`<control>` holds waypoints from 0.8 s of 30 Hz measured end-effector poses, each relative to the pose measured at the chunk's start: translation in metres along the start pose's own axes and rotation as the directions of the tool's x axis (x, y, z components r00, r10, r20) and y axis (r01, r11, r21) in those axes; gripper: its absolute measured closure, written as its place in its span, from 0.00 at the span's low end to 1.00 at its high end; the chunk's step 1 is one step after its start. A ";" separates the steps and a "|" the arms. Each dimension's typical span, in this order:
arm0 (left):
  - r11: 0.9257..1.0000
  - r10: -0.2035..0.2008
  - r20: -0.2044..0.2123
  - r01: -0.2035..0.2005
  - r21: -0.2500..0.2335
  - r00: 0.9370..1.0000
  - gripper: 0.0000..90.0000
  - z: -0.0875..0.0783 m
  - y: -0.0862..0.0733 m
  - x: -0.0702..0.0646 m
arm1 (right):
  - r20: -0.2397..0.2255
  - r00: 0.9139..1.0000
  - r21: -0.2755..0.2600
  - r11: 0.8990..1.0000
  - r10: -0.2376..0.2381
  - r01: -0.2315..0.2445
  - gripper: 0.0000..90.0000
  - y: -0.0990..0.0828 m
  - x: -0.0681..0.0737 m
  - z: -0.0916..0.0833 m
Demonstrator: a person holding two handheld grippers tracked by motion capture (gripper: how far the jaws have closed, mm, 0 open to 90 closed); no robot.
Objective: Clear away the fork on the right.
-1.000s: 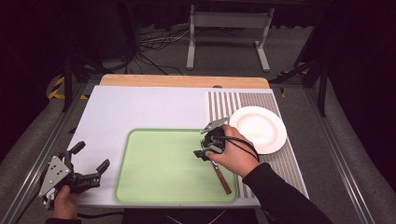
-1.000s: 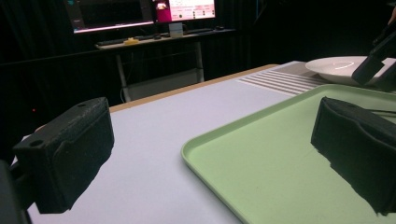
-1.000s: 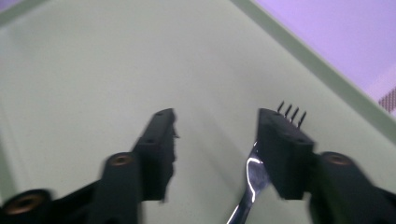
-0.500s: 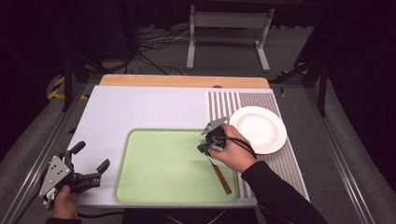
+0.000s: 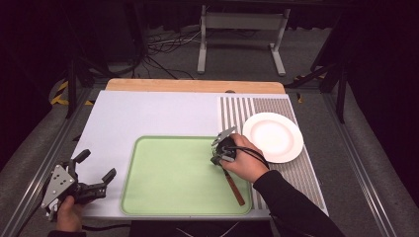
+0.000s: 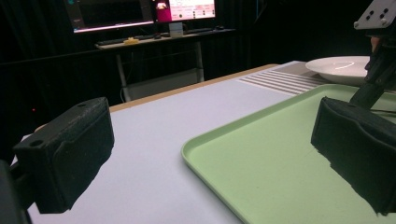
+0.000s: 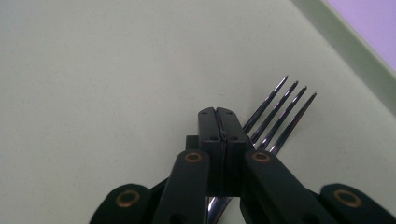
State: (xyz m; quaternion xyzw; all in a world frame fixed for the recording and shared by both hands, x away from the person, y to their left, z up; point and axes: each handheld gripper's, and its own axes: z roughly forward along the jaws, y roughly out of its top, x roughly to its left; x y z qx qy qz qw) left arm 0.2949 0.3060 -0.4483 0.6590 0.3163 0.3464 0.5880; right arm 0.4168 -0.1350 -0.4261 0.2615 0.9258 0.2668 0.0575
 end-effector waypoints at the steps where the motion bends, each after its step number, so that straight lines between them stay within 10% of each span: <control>1: 1.000 0.000 0.000 0.000 0.000 1.000 0.00 0.000 0.000 0.000 | 0.001 1.000 0.002 1.000 0.000 0.000 1.00 0.000 0.000 0.001; 24: 1.000 0.001 -0.001 -0.001 0.000 1.000 0.00 0.000 0.000 0.000 | 0.044 0.999 0.033 0.999 0.015 -0.016 1.00 -0.003 -0.007 0.004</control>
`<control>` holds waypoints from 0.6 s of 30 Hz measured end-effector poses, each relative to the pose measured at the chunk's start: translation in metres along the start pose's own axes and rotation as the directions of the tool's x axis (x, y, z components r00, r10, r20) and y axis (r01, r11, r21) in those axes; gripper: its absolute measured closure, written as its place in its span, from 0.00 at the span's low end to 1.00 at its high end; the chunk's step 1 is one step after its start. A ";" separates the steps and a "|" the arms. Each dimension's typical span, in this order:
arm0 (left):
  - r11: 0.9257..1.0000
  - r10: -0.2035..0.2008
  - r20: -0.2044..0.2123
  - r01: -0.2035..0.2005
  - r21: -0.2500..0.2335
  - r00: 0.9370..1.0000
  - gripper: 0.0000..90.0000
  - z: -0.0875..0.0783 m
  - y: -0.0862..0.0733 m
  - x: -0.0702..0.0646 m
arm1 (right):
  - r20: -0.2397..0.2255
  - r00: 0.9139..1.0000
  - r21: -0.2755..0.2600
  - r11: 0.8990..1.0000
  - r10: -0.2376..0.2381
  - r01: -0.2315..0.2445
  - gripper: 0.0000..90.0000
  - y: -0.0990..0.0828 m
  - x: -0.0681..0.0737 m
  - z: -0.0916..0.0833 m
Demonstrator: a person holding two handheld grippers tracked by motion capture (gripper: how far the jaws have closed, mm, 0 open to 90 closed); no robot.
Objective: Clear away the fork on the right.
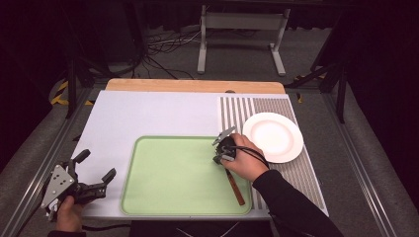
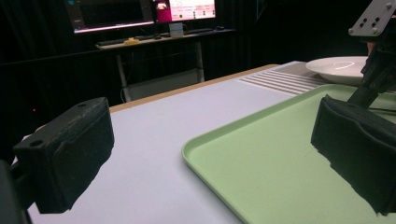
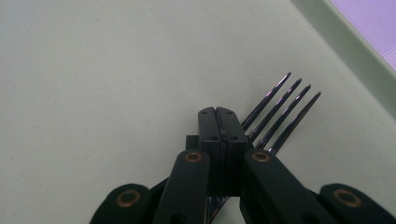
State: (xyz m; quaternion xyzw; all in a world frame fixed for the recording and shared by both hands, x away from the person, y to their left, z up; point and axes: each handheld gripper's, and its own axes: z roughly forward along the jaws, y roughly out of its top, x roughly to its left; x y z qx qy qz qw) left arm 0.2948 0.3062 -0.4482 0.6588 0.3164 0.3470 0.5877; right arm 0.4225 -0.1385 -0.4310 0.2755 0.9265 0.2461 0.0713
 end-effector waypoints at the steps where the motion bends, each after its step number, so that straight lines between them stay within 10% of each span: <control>1: 1.000 0.000 0.000 0.000 0.000 1.000 0.00 0.000 0.000 0.000 | 0.005 1.000 0.001 1.000 0.005 -0.005 1.00 0.000 -0.001 0.000; 18: 1.000 0.001 0.001 -0.001 0.001 1.000 0.00 0.000 0.000 0.000 | 0.048 0.997 0.014 0.998 0.059 -0.060 1.00 -0.011 -0.018 -0.008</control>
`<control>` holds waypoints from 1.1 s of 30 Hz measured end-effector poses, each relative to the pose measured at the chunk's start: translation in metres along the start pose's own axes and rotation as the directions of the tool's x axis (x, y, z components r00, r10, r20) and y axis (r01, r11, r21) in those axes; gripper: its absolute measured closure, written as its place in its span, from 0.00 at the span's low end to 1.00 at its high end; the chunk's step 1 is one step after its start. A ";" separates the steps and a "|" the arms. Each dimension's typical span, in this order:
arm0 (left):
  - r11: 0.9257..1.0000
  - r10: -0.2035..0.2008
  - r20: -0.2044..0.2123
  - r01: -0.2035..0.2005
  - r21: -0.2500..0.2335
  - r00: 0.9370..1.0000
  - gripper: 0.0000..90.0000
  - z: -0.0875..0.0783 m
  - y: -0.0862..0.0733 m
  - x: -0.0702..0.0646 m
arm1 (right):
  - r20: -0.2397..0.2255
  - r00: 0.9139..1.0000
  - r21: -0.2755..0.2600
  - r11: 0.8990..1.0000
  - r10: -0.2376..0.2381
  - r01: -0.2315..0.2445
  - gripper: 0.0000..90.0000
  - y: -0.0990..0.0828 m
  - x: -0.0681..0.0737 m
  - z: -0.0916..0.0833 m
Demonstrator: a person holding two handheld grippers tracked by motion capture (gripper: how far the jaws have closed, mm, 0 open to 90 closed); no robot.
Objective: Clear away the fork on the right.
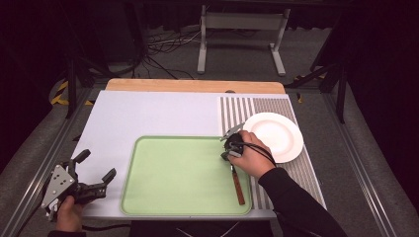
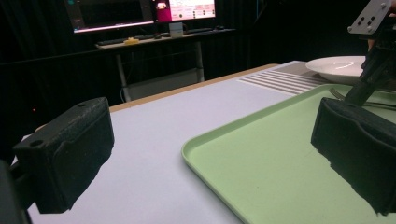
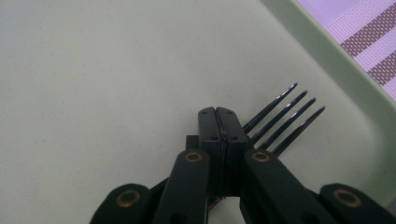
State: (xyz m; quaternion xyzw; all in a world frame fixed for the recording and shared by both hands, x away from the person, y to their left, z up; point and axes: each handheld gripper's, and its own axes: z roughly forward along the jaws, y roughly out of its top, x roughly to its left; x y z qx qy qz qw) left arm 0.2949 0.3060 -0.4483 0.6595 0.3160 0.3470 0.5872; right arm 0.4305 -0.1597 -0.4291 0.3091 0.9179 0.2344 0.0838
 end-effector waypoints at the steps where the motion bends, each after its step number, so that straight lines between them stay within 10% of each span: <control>1: 1.000 0.001 0.000 -0.001 0.000 1.000 0.00 0.000 0.000 0.000 | 0.000 1.000 0.000 1.000 0.000 0.000 1.00 0.000 0.000 0.000; 25: 1.000 0.000 0.001 0.000 0.005 1.000 0.00 0.000 0.000 0.000 | 0.031 0.998 0.004 0.999 0.049 -0.050 0.99 -0.013 -0.017 -0.008; 33: 1.000 -0.001 -0.001 0.001 0.002 1.000 0.00 0.000 0.000 0.000 | -0.005 1.000 -0.152 0.988 0.016 -0.016 0.56 -0.007 -0.014 -0.022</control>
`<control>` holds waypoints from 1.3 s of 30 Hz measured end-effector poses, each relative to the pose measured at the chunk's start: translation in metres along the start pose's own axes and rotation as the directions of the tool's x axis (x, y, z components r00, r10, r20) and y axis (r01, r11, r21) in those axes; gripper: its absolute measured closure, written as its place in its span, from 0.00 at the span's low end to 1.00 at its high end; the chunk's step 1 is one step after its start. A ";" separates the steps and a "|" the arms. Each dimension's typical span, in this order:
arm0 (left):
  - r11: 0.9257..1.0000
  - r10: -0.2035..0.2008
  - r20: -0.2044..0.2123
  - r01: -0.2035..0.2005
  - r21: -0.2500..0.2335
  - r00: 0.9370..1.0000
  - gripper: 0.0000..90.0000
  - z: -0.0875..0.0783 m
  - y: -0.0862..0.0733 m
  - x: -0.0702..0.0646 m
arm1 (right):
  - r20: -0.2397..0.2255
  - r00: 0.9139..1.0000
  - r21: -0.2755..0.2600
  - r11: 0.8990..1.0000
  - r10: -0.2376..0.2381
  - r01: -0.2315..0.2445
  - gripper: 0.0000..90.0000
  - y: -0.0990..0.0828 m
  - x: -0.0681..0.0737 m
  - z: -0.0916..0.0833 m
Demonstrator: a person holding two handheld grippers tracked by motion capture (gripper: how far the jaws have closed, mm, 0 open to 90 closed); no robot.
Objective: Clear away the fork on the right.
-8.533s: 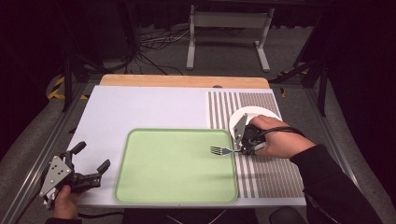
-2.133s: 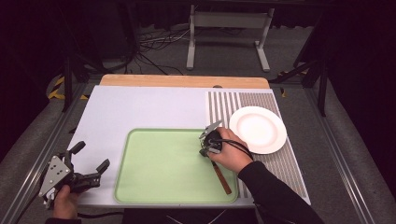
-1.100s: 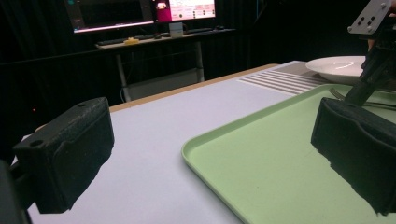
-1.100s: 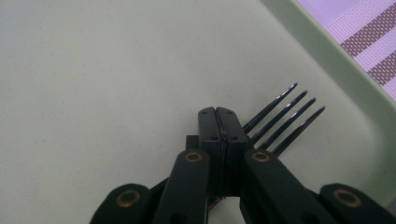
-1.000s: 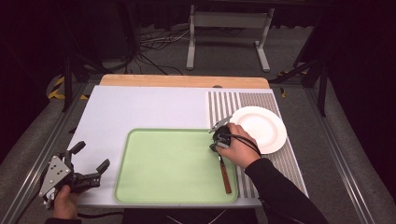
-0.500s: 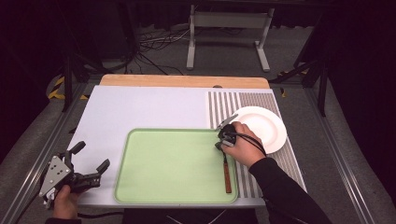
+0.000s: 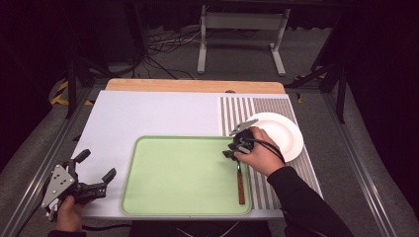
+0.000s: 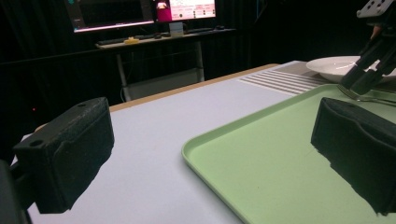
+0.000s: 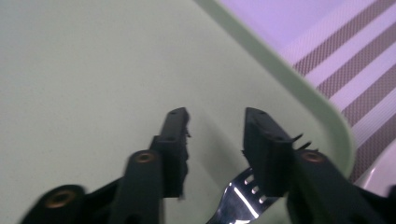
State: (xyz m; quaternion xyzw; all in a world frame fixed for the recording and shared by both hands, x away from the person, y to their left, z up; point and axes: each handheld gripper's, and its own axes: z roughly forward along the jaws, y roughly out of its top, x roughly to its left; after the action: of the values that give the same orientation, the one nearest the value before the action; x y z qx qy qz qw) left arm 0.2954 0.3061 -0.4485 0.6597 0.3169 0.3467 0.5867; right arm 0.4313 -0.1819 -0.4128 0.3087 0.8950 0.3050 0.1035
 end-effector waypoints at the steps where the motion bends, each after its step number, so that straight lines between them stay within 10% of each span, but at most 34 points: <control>1: 1.000 0.000 0.000 0.000 0.000 1.000 0.00 0.000 0.000 0.000 | 0.001 1.000 -0.023 1.000 -0.009 0.009 0.49 0.002 0.001 -0.004; 9: 1.000 -0.001 0.001 0.001 0.003 1.000 0.00 0.001 0.000 0.000 | -0.054 0.997 -0.148 0.988 -0.052 0.043 0.29 0.007 0.006 -0.028; 21: 1.000 -0.001 -0.002 0.001 0.003 1.000 0.00 0.001 0.000 -0.001 | -0.031 0.986 -0.342 0.929 -0.166 0.145 0.15 -0.011 0.013 -0.065; 30: 1.000 0.004 -0.001 -0.004 0.002 1.000 0.00 0.000 0.000 -0.002 | -0.012 0.985 -0.489 0.860 -0.175 0.146 0.13 -0.045 0.011 -0.091; 32: 1.000 0.003 -0.002 -0.003 0.002 1.000 0.00 0.001 0.000 -0.002 | 0.004 0.986 -0.537 0.832 -0.164 0.141 0.12 -0.062 0.010 -0.098; 34: 1.000 0.002 -0.001 -0.002 0.002 1.000 0.00 0.001 0.000 -0.002 | 0.008 0.988 -0.544 0.828 -0.154 0.133 0.12 -0.068 0.009 -0.100; 39: 1.000 0.002 -0.001 -0.002 0.004 1.000 0.00 0.001 0.000 -0.002 | 0.023 0.996 -0.628 0.774 -0.090 0.084 0.12 -0.093 0.000 -0.109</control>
State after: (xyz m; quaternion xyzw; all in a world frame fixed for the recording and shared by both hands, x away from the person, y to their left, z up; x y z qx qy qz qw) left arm 0.2950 0.3035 -0.4487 0.6610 0.3172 0.3469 0.5850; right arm 0.3450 -0.2922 -0.3831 0.2134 0.7560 0.5819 0.2105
